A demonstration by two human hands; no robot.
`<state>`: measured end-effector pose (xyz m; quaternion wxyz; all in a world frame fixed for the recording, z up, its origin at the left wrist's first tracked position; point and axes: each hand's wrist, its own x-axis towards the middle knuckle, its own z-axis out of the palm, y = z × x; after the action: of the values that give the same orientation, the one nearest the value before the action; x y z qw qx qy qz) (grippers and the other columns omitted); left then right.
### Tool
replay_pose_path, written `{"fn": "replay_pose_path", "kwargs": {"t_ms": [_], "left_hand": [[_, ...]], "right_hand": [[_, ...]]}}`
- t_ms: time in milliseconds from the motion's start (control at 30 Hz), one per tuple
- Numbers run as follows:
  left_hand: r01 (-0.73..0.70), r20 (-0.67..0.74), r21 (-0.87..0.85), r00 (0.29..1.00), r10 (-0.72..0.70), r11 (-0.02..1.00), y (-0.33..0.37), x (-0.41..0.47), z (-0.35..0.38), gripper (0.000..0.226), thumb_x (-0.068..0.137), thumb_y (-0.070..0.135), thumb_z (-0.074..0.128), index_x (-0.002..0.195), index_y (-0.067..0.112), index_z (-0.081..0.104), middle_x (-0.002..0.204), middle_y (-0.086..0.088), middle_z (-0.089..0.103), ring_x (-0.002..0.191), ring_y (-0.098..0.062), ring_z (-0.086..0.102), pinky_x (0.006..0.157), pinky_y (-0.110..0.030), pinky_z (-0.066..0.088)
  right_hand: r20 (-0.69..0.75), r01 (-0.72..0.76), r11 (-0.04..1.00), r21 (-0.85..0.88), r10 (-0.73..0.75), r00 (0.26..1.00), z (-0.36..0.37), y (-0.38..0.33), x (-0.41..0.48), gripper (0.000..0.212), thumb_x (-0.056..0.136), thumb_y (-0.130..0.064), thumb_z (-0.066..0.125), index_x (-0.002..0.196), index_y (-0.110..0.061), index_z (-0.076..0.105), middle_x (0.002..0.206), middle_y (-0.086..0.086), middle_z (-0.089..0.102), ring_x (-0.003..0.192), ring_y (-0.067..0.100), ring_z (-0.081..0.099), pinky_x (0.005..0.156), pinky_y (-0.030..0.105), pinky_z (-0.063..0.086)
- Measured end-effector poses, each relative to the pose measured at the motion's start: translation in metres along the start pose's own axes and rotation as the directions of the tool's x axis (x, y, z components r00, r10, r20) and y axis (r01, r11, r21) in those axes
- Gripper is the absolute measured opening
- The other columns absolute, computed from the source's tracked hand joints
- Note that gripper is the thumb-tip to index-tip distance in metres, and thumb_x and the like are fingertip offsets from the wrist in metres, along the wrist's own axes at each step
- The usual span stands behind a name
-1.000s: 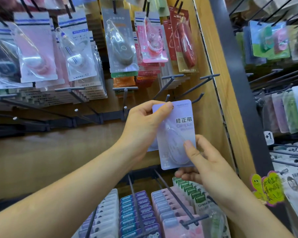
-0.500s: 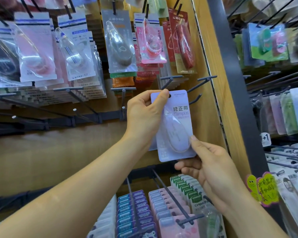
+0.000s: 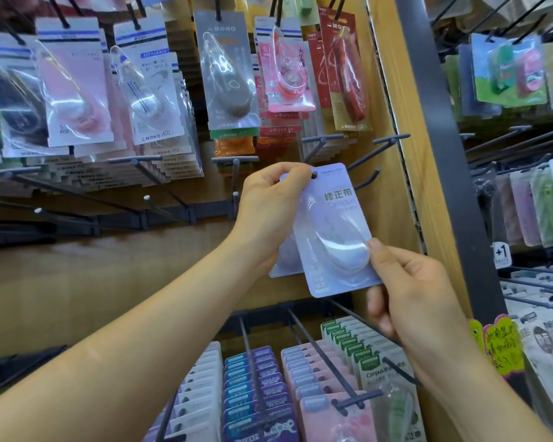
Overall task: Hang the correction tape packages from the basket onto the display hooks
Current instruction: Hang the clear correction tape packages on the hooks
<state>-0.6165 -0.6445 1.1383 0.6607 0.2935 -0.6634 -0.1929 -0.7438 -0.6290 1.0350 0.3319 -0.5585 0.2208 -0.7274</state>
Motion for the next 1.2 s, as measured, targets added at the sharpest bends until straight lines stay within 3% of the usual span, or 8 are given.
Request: {"fn": "replay_pose_path", "kwargs": {"t_ms": [167,400,567,667,833,967,1100,1200], "left_hand": [[0.150,0.074,-0.006,0.986,-0.150,0.989,-0.015,-0.008,-0.010,0.017,0.100,0.019,0.050,0.113,0.019,0.061,0.110,-0.008,0.068,0.093,-0.023,0.067,0.074,-0.032,0.055],[0.231,0.157,0.047,0.959,-0.236,0.972,-0.027,0.002,-0.038,0.022,0.098,0.025,0.057,0.095,0.008,0.071,0.088,-0.009,0.074,0.068,-0.019,0.067,0.067,-0.028,0.056],[0.211,0.017,0.221,0.975,-0.220,0.952,-0.055,0.027,-0.043,0.021,0.097,0.028,0.060,0.096,0.010,0.071,0.085,-0.002,0.075,0.064,-0.007,0.067,0.057,-0.020,0.051],[0.174,-0.040,0.317,0.985,-0.170,0.932,-0.075,0.046,-0.046,0.020,0.097,0.026,0.060,0.094,0.008,0.069,0.090,-0.007,0.073,0.072,-0.015,0.070,0.057,-0.022,0.057],[0.137,-0.129,0.515,0.988,-0.082,0.846,-0.116,0.085,-0.052,0.027,0.095,0.029,0.063,0.083,0.005,0.069,0.086,-0.015,0.072,0.080,-0.033,0.070,0.076,-0.052,0.060],[0.087,-0.140,0.619,0.990,0.001,0.781,-0.142,0.108,-0.060,0.027,0.095,0.032,0.061,0.078,0.012,0.068,0.082,-0.010,0.072,0.077,-0.031,0.069,0.073,-0.052,0.059],[0.075,-0.141,0.647,0.990,0.022,0.758,-0.143,0.111,-0.059,0.026,0.095,0.034,0.061,0.079,0.015,0.067,0.082,-0.010,0.071,0.078,-0.030,0.069,0.072,-0.051,0.059],[0.098,-0.106,0.671,0.994,-0.035,0.735,-0.126,0.093,-0.054,0.020,0.095,0.037,0.060,0.081,0.022,0.059,0.091,-0.010,0.072,0.085,-0.032,0.069,0.079,-0.050,0.059]], "right_hand": [[-0.047,0.062,0.995,-0.079,-0.066,0.997,-0.003,-0.009,0.003,0.040,0.100,-0.028,0.051,0.071,-0.006,0.066,0.040,0.001,0.044,0.032,0.009,0.033,0.033,0.017,0.029],[0.008,0.014,0.982,-0.189,-0.013,1.000,0.008,-0.005,0.014,0.049,0.102,-0.026,0.048,0.055,-0.021,0.059,0.042,0.001,0.051,0.032,0.010,0.038,0.036,0.018,0.034],[0.071,0.026,0.776,-0.630,0.024,0.997,0.009,0.010,0.033,0.022,0.095,-0.017,0.050,0.085,-0.007,0.067,0.064,0.007,0.067,0.051,0.017,0.063,0.054,0.030,0.053],[0.125,0.084,0.591,-0.802,0.028,0.992,0.008,0.014,0.030,0.020,0.091,-0.024,0.052,0.107,-0.025,0.064,0.080,-0.001,0.069,0.076,0.021,0.066,0.071,0.035,0.052],[0.213,0.178,0.471,-0.864,0.022,0.977,0.002,0.017,0.024,0.016,0.094,-0.030,0.052,0.101,-0.029,0.065,0.074,-0.009,0.064,0.073,0.011,0.061,0.064,0.031,0.048],[0.259,0.236,0.430,-0.872,-0.004,0.966,-0.006,0.018,0.022,0.015,0.097,-0.034,0.049,0.099,-0.031,0.063,0.078,-0.012,0.065,0.070,0.004,0.059,0.058,0.022,0.045],[0.296,0.294,0.425,-0.856,-0.063,0.953,-0.013,0.019,0.019,0.017,0.096,-0.035,0.049,0.105,-0.034,0.064,0.090,-0.014,0.068,0.083,0.008,0.062,0.074,0.031,0.053],[0.343,0.351,0.462,-0.814,-0.104,0.934,-0.013,0.019,0.013,0.019,0.097,-0.035,0.050,0.111,-0.035,0.063,0.079,-0.017,0.062,0.073,0.002,0.057,0.065,0.022,0.045]]}}
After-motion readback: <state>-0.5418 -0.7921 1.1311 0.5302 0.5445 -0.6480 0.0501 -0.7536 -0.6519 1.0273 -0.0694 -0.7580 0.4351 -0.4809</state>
